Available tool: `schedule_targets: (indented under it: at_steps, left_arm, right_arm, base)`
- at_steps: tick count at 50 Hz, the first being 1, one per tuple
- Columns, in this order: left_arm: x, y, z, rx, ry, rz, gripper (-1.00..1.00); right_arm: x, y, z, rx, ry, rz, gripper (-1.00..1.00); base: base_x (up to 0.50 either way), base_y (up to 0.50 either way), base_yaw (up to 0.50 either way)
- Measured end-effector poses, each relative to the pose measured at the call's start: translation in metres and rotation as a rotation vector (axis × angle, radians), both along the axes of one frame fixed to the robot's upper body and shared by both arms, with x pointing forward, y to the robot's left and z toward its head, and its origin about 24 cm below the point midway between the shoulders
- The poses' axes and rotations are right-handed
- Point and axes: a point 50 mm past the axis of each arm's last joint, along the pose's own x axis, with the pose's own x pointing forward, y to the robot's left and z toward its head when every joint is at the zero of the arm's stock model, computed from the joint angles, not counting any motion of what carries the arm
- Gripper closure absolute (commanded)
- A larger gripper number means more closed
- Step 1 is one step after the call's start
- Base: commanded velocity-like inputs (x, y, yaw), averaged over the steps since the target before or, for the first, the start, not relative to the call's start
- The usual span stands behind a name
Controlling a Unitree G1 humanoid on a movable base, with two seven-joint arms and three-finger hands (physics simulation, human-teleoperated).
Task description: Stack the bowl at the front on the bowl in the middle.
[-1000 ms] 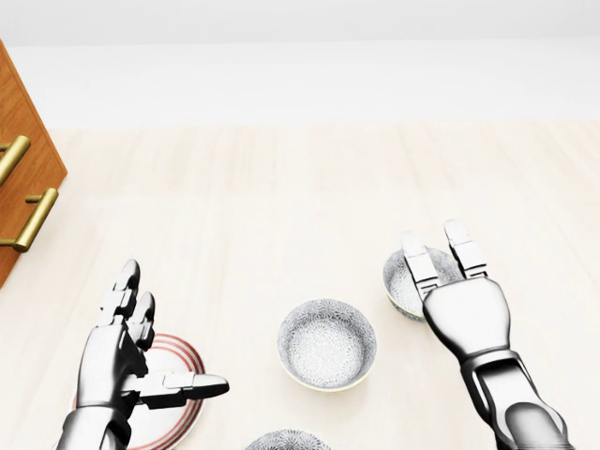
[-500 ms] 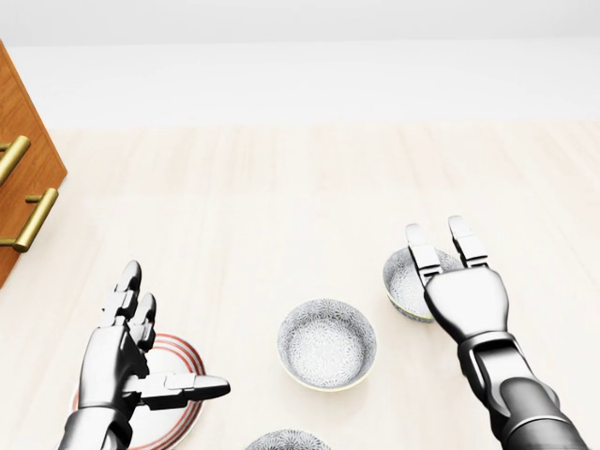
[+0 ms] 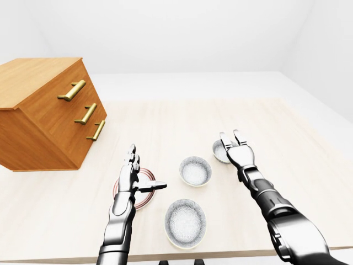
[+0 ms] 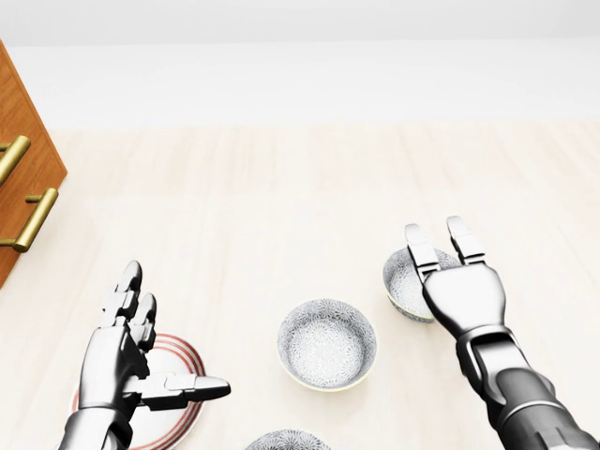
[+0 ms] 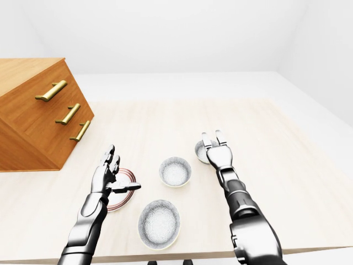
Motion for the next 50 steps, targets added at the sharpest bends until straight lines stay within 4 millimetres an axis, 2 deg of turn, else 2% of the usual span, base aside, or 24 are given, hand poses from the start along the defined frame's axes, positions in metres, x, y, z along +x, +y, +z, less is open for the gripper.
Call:
schedule_targets:
  at_steps: [26, 27, 28, 29, 50]
  left_arm:
    - [-0.001, 0.000, 0.000, 0.000, 0.001, -0.002, -1.00]
    - [-0.001, 0.000, 0.000, 0.000, 0.001, -0.002, -1.00]
    - [-0.001, 0.000, 0.000, 0.000, 0.002, -0.001, -1.00]
    - [0.000, 0.000, 0.000, 0.000, 0.002, -0.001, -1.00]
    - [0.000, -0.001, -0.002, 0.004, 0.006, -0.005, -1.00]
  right_arm:
    - [0.004, 0.001, 0.000, -0.006, 0.032, -0.007, -1.00]
    - [0.004, 0.001, 0.000, -0.007, 0.033, -0.006, 0.52]
    - [0.004, 0.001, 0.000, -0.009, 0.036, -0.005, 0.52]
    - [0.004, 0.001, -0.001, -0.012, 0.039, -0.003, 1.00]
    - [0.009, 0.017, 0.000, 0.016, 0.042, 0.020, 1.00]
  base:
    - [0.00, 0.00, 0.00]
    - [0.00, 0.00, 0.00]
    - [0.00, 0.00, 0.00]
    - [0.00, 0.00, 0.00]
    - [0.00, 0.00, 0.00]
